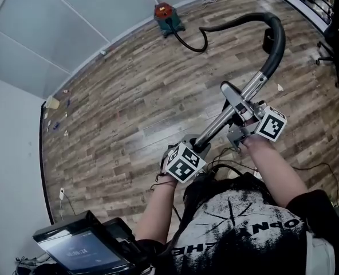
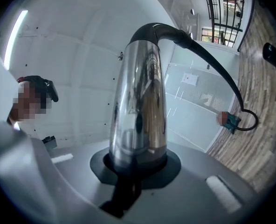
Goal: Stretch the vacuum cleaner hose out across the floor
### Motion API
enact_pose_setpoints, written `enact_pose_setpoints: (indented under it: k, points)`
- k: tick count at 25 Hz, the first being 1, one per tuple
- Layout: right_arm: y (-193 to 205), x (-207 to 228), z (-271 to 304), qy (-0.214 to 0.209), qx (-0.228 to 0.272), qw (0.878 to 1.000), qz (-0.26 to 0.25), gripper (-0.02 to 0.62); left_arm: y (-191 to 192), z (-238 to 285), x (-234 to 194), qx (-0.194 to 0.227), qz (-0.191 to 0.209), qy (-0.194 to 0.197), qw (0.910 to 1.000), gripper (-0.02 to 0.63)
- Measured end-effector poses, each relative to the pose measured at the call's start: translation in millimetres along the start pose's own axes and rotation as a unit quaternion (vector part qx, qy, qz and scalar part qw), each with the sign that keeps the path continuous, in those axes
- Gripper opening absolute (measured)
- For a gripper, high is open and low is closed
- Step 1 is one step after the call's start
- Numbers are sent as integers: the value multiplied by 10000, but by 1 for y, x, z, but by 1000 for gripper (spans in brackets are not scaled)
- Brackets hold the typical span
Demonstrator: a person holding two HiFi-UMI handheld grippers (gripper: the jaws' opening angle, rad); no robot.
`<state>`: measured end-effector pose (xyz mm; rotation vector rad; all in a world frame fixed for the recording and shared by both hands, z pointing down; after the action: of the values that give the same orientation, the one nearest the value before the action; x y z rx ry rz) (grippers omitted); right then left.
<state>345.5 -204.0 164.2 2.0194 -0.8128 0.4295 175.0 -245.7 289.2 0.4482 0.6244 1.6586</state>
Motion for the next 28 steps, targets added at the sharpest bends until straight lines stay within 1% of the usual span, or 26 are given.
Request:
enact_pose_setpoints:
  k: [4,8,13,19,23,26,28]
  points:
    - [-3,-6,-5,162,17,9999,16,54,-1,-3,8,-51,-9,155,9999,89]
    - [-7,-9,-14,361,106,9993,-63,54,-2,-1,12,-105,100,355,9993,89]
    - [-6,-32,-59,466,241,9985,-178,54,13,4,52,-117,287,447,9985,89]
    - [28,-79,-89,776,262,9962,-311,54,59,-15,86,-90,380,749,9964,89]
    - [58,-112,-115,959,294,9942,-376,54,99,-29,113,-149,418,1018,9938,89]
    - [85,-133,-140,1277,274,9909,-312,54,135,-34,137,-243,390,1260,9910,89]
    - [101,-143,-155,1417,231,9893,-254,54,155,-37,151,-310,332,1374,9895,89]
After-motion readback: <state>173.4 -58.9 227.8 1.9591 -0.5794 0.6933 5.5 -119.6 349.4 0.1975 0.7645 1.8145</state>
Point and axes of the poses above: the fingertips, and each gripper's own axes: z forward along the fingers, x to its right, y out of its underside, the point moved 6 cm from there along -z, backward along the fingers, and after that the axes turned 11 degrees about -z, right-handed, at the moved point
